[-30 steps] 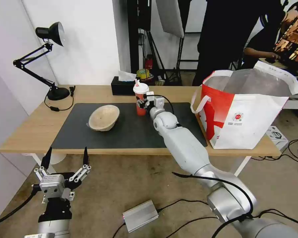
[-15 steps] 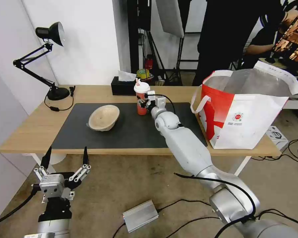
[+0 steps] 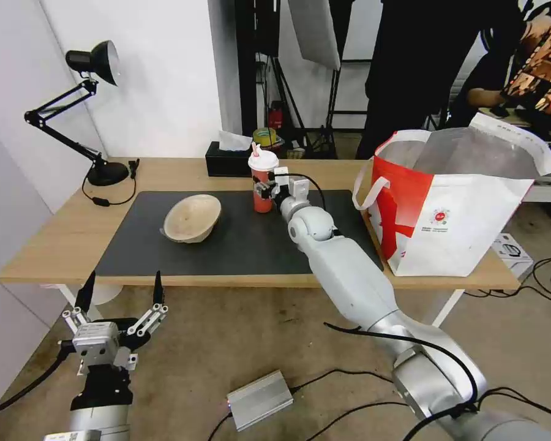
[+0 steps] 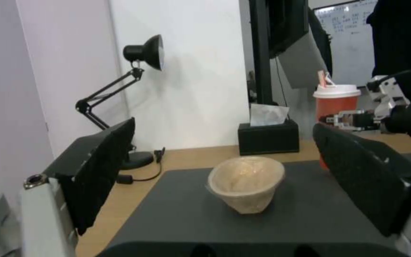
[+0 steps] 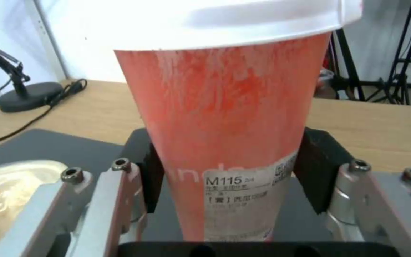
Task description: Pick up the trash from the table and place it into the takeout bag.
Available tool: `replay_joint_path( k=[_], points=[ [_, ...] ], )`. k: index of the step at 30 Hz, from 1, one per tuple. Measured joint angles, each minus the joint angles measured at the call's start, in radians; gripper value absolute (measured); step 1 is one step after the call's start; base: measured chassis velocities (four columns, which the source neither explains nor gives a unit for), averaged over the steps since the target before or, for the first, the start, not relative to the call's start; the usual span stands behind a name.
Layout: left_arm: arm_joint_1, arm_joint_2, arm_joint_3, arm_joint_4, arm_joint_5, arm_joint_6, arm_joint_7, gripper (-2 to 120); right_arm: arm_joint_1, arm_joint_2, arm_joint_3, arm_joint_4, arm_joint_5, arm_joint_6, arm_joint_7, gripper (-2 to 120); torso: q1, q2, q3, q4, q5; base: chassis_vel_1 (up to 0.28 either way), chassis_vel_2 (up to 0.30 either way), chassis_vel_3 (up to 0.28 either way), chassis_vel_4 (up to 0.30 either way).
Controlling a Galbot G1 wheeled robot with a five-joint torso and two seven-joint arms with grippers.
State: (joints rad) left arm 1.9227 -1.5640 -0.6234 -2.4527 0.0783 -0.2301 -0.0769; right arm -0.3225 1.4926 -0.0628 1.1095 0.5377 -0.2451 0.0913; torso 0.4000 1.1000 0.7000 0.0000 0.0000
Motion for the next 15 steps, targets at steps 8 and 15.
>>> replay_joint_path(
  k=[8, 15],
  points=[
    [-0.003, 0.003, 0.001, 0.001, -0.001, 0.0, 0.0, 100, -0.009, -0.025, -0.001, 0.034, 0.022, -0.011, 0.013, 57, 0.0, 0.0, 0.0, 0.0, 0.0, 0.0, 0.0, 0.0, 0.0],
    [-0.004, 0.005, 0.0, 0.0, -0.002, 0.0, 0.0, 100, -0.025, -0.064, -0.007, 0.115, 0.056, -0.035, 0.047, 56, 0.0, 0.0, 0.0, 0.0001, 0.0, 0.0, 0.0, 0.0, 0.0]
  ],
)
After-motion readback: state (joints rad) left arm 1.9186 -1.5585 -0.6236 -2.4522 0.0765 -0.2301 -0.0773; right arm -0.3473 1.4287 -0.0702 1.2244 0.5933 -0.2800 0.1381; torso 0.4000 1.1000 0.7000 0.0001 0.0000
